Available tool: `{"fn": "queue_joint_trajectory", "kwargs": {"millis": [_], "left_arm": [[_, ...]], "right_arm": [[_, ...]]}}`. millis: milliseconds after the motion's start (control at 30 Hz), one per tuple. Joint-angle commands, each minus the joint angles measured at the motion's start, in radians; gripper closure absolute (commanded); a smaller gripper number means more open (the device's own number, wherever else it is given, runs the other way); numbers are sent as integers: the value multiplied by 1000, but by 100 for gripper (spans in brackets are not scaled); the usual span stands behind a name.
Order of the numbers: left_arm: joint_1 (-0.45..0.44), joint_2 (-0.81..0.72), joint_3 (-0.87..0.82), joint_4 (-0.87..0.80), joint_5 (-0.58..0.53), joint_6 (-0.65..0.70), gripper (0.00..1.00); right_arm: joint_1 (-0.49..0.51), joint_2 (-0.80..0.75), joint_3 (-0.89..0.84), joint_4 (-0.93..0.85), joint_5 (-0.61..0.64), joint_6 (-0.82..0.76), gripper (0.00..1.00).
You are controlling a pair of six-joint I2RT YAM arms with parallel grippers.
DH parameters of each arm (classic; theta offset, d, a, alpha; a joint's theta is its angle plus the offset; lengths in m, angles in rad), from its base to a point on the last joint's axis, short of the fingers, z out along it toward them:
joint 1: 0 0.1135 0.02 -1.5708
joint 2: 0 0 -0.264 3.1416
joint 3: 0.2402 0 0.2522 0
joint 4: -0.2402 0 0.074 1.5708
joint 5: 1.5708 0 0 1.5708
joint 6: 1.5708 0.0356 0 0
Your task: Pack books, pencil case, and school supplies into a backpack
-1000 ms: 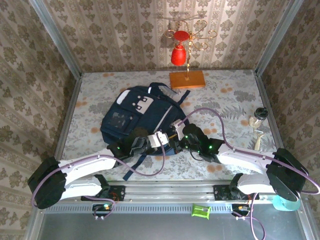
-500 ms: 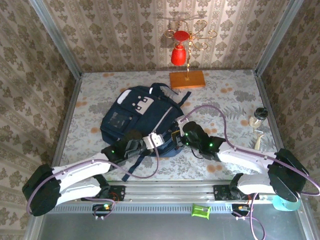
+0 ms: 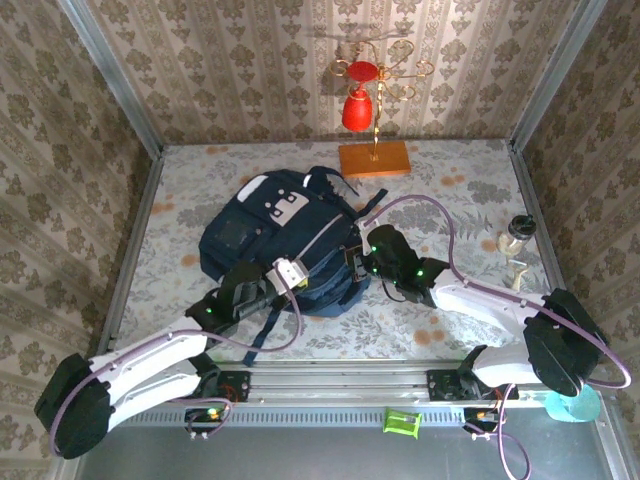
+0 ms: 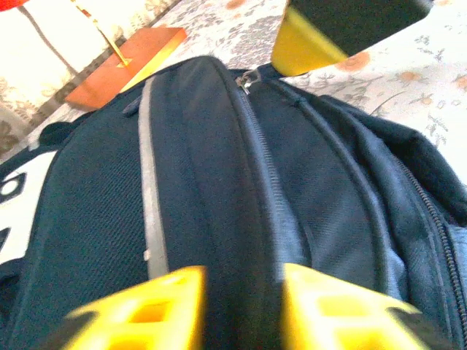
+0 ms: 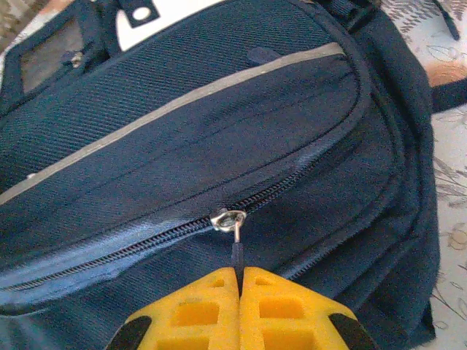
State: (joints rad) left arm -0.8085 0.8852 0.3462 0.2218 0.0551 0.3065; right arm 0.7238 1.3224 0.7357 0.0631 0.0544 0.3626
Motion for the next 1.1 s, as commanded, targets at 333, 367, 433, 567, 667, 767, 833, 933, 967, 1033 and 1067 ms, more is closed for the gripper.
{"fn": "queue_joint_trajectory", "kwargs": {"millis": [333,367,433,567,667,767,833,933,967,1033,1067], "left_arm": [[-105,150,200,-80,-53,-6,27],[-111,184,221,-89,-58,-1,27],[-118,243,257,-104,-59,11,28],[-119,328,283,-92,-92,17,31],[-118,369,282,-57,-128,43,42],[-117,396,270,-17,-162,54,55],[-114,400,261,-7,-173,57,67],[-108,393,248,-16,-164,61,91],[-108,386,243,-18,-161,59,95],[-102,363,227,-16,-139,50,97],[-97,348,218,-10,-122,43,99]], "right_arm": [[61,0,-32,97,-64,44,100],[66,-6,-33,96,-59,47,100],[69,-19,-42,98,-54,52,100],[69,-43,-60,102,-36,55,100],[69,-50,-71,113,-37,60,100],[69,-52,-79,118,-35,60,100],[68,-59,-84,115,-25,57,100],[69,-69,-90,102,3,48,100],[69,-69,-88,90,20,43,100],[68,-65,-84,69,45,32,100],[67,-62,-81,63,53,28,100]]}}
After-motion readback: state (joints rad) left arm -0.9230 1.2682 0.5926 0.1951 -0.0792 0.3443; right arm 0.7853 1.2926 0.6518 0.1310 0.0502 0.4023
